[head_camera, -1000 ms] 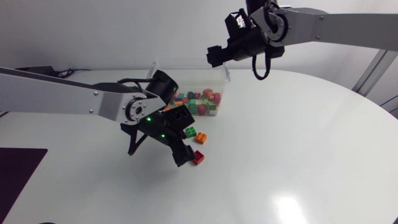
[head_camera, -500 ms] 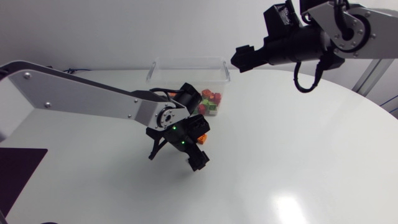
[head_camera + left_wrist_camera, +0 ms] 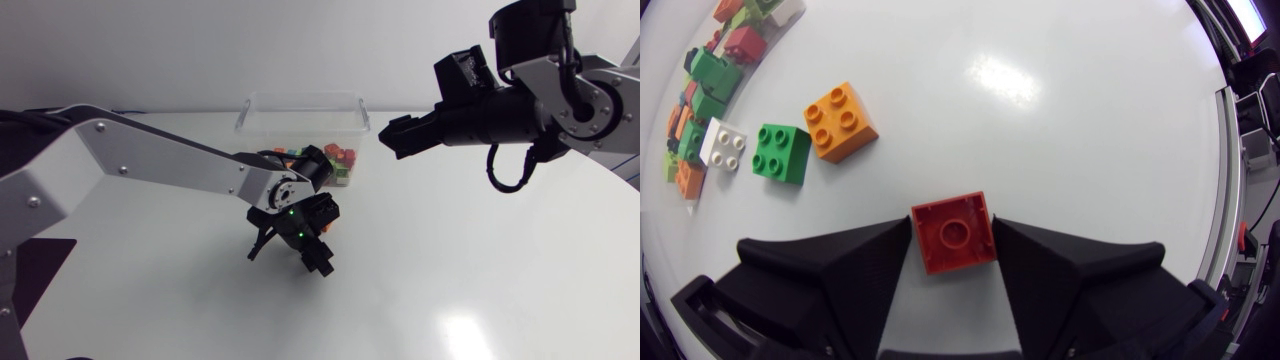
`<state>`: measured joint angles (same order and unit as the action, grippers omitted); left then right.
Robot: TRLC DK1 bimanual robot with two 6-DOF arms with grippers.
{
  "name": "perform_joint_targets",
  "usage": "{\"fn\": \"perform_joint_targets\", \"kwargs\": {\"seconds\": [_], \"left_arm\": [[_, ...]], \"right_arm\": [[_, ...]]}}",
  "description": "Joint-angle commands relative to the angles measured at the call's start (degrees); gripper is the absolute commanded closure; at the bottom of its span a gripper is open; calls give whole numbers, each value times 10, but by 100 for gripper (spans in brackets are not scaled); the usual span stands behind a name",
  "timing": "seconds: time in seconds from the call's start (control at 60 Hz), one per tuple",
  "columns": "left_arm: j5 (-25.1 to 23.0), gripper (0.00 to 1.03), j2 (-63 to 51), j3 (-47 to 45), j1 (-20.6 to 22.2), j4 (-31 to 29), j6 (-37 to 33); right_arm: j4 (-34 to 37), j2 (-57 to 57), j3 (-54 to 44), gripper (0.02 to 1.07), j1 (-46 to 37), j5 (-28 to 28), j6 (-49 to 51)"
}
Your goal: Place the duplo bricks in the container
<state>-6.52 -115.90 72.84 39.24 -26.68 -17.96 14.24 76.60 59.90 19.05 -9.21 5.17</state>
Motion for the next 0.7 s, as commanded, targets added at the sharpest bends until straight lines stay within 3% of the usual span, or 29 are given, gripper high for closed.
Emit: {"fn": "perform_joint_targets", "kwargs": {"seconds": [0.0,0.683], "left_arm": [[3,81,-4,8,2,-16,7],[-7,85,219,-78,-86,-63,-77]], "right_arm": [[-11,-6,-27,7,5,-4,5],[1,147,-13,7,49,-47,88]]}}
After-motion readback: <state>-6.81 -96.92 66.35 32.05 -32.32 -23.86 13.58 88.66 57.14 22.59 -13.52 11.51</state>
